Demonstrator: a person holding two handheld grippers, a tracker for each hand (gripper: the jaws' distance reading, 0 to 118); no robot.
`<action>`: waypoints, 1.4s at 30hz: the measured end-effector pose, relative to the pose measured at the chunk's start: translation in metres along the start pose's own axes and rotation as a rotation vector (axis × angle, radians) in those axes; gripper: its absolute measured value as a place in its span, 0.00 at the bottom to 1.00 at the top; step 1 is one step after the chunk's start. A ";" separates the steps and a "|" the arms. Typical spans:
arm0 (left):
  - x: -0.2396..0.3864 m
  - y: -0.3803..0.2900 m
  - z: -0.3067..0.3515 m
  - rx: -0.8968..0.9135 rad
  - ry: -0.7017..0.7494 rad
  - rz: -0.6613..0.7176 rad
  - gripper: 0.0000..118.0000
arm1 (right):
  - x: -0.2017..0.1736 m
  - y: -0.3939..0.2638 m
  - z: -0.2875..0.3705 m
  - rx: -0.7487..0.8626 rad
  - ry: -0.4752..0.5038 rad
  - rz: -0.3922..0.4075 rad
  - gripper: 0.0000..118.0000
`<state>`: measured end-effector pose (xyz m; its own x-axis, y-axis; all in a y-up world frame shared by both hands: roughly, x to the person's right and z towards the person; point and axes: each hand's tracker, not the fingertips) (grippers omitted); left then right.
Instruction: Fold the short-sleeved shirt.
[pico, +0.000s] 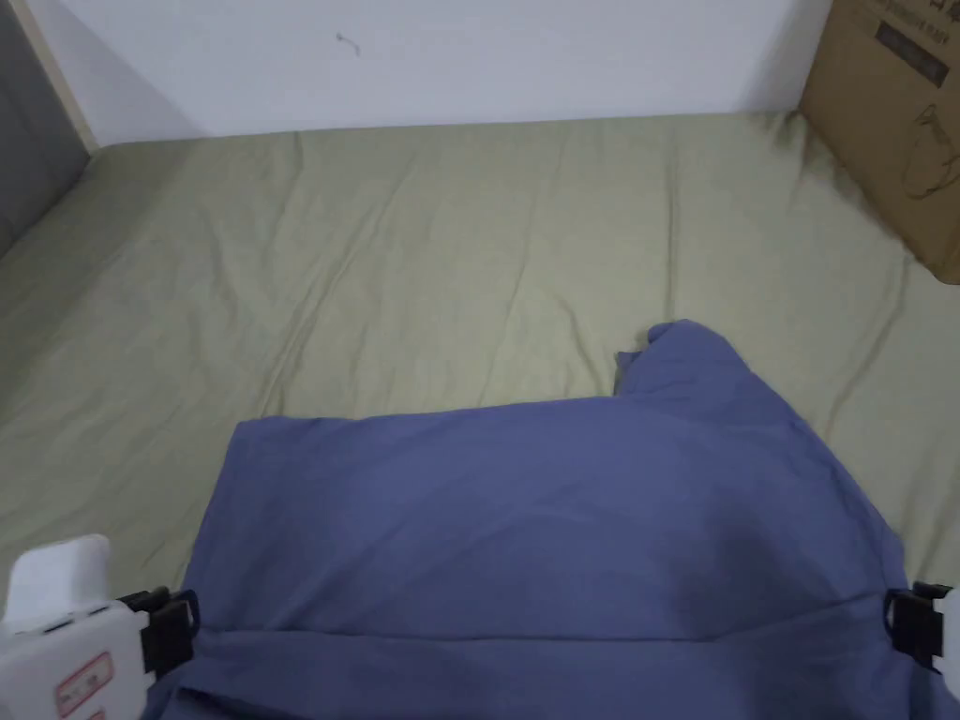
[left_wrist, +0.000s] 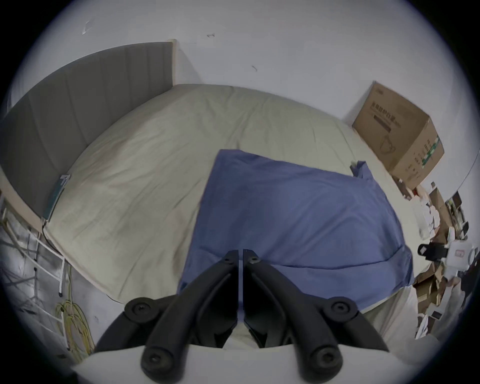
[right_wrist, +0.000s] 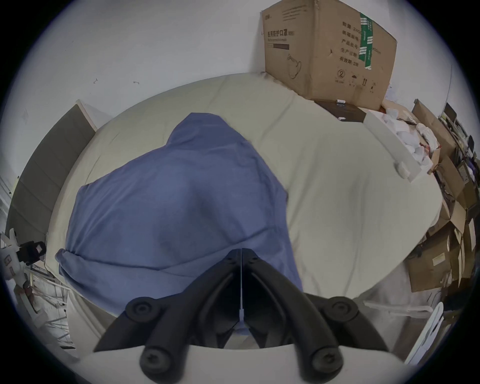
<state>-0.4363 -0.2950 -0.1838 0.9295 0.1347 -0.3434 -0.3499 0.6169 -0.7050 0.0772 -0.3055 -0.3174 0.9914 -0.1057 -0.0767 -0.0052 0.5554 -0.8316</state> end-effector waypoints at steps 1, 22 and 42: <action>0.004 0.000 -0.007 -0.003 0.012 -0.007 0.00 | -0.002 0.000 -0.006 -0.025 0.018 -0.003 0.00; 0.010 0.044 -0.091 -0.104 -0.021 0.014 0.00 | 0.002 0.194 -0.210 -0.142 -0.072 0.076 0.83; -0.017 0.091 -0.119 -0.091 -0.019 0.094 0.56 | -0.021 0.202 -0.207 -0.155 -0.051 0.081 0.04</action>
<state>-0.4973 -0.3334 -0.3157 0.8940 0.2040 -0.3989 -0.4436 0.5282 -0.7240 0.0286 -0.3618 -0.5973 0.9923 -0.0211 -0.1220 -0.1015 0.4259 -0.8991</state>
